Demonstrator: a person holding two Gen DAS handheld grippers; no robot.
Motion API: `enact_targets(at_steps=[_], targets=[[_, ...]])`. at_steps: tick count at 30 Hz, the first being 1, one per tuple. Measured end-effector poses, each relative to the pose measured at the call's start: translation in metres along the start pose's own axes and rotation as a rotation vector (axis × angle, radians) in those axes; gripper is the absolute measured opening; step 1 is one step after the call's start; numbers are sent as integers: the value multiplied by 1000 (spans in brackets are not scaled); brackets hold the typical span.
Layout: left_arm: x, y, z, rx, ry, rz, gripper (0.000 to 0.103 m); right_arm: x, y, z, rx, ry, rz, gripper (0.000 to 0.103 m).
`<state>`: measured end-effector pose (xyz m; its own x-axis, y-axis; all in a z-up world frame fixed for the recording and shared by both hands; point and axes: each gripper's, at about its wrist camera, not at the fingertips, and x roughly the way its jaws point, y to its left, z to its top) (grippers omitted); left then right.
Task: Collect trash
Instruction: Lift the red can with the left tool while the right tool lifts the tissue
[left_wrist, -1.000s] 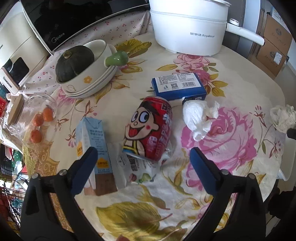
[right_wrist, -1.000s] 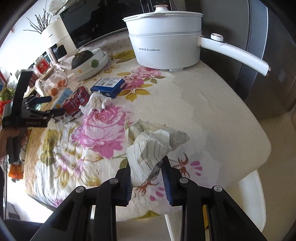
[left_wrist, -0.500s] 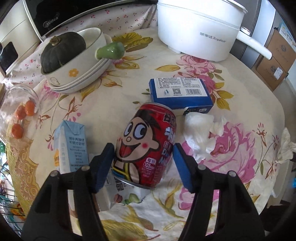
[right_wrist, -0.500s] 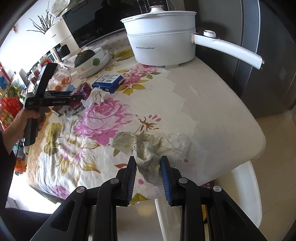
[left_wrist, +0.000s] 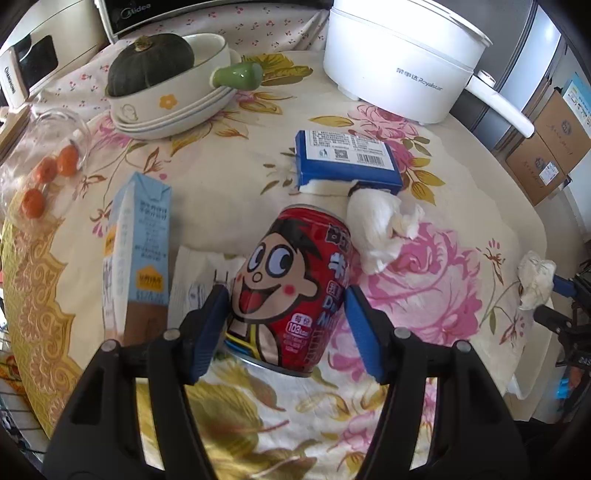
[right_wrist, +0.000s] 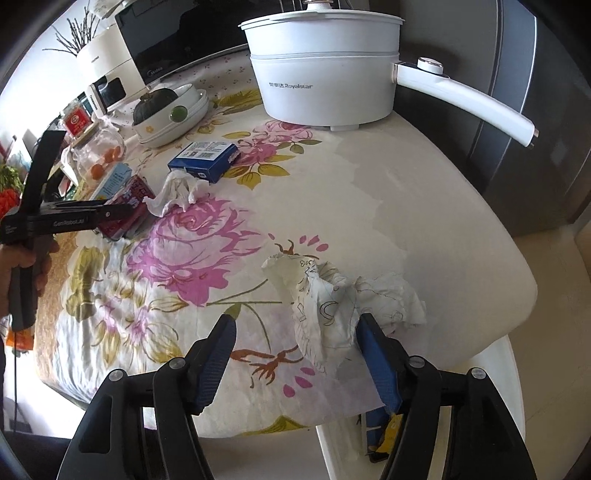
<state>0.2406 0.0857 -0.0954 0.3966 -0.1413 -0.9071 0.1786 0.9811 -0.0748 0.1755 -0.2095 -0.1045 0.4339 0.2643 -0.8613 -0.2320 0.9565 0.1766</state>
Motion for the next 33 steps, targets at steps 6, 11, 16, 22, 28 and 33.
enact_targets(at_steps=[6, 11, 16, 22, 28, 33], targets=[[-18, 4, -29, -77, -10, -76, 61, 6, -13, 5, 62, 1, -33, 60], [-16, 2, -53, -96, 39, -92, 61, 7, -25, 9, 123, 8, -52, 41], [-17, -5, -60, -108, 62, -101, 61, 4, -32, 8, 162, 13, -40, 24], [-17, -16, -65, -133, 71, -120, 61, -10, -37, 8, 168, -5, -2, 23], [-26, -25, -80, -141, 59, -110, 61, -35, -51, 6, 235, -43, 57, 23], [-37, -26, -90, -166, 33, -120, 60, -63, -58, 2, 253, -69, 76, 23]])
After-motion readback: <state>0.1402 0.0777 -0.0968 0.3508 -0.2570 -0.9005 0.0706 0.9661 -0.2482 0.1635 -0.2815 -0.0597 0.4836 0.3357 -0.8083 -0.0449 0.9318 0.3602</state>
